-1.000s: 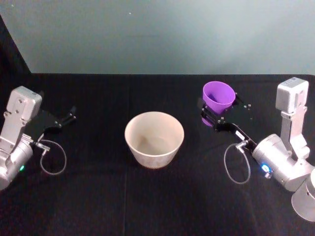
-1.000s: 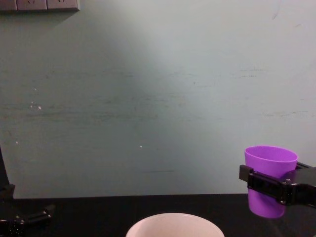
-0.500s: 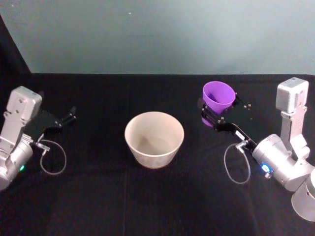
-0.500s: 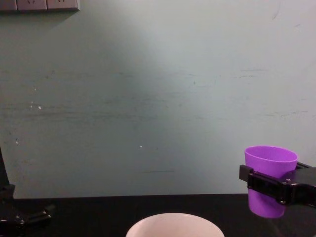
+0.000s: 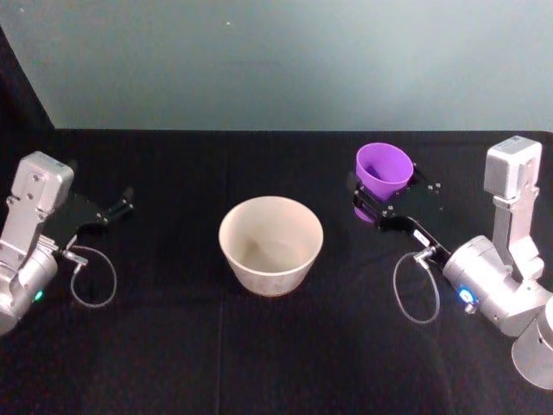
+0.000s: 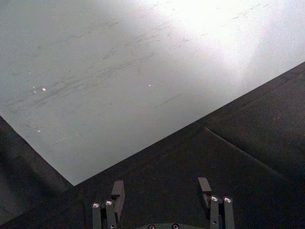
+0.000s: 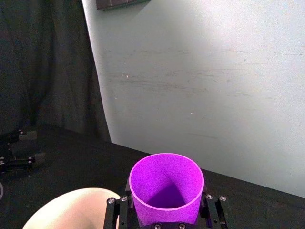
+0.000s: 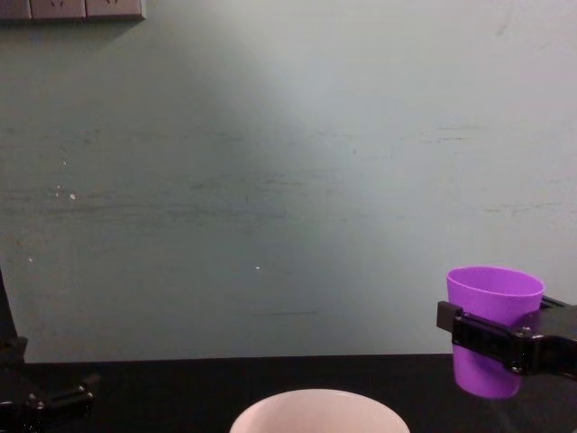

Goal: Pick up the cup and pour the mung beans from the cup into the bowl.

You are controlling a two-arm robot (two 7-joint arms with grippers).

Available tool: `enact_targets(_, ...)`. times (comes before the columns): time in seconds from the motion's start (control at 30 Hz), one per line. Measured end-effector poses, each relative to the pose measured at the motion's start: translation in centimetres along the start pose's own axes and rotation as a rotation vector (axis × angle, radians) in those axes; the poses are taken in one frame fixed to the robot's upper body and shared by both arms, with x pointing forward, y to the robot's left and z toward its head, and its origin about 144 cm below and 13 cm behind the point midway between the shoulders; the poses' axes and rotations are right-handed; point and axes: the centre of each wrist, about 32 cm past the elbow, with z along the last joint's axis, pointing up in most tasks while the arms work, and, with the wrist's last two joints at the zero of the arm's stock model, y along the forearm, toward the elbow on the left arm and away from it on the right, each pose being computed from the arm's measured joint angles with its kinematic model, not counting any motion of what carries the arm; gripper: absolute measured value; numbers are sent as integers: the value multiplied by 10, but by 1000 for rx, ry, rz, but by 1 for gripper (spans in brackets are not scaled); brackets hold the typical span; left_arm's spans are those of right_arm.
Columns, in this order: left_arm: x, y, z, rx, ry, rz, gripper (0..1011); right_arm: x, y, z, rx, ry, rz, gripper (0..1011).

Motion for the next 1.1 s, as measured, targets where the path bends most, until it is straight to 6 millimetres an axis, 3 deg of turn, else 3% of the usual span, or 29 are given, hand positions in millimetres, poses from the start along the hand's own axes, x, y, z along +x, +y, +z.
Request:
enact_targets(0.6,0,0,0,0,0,0,1000,0,-1,2,-8,-19,7,735)
enact_targets(1.1,0,0,0,0,0,0,1000,-15,4,34,-107,-356,57,736)
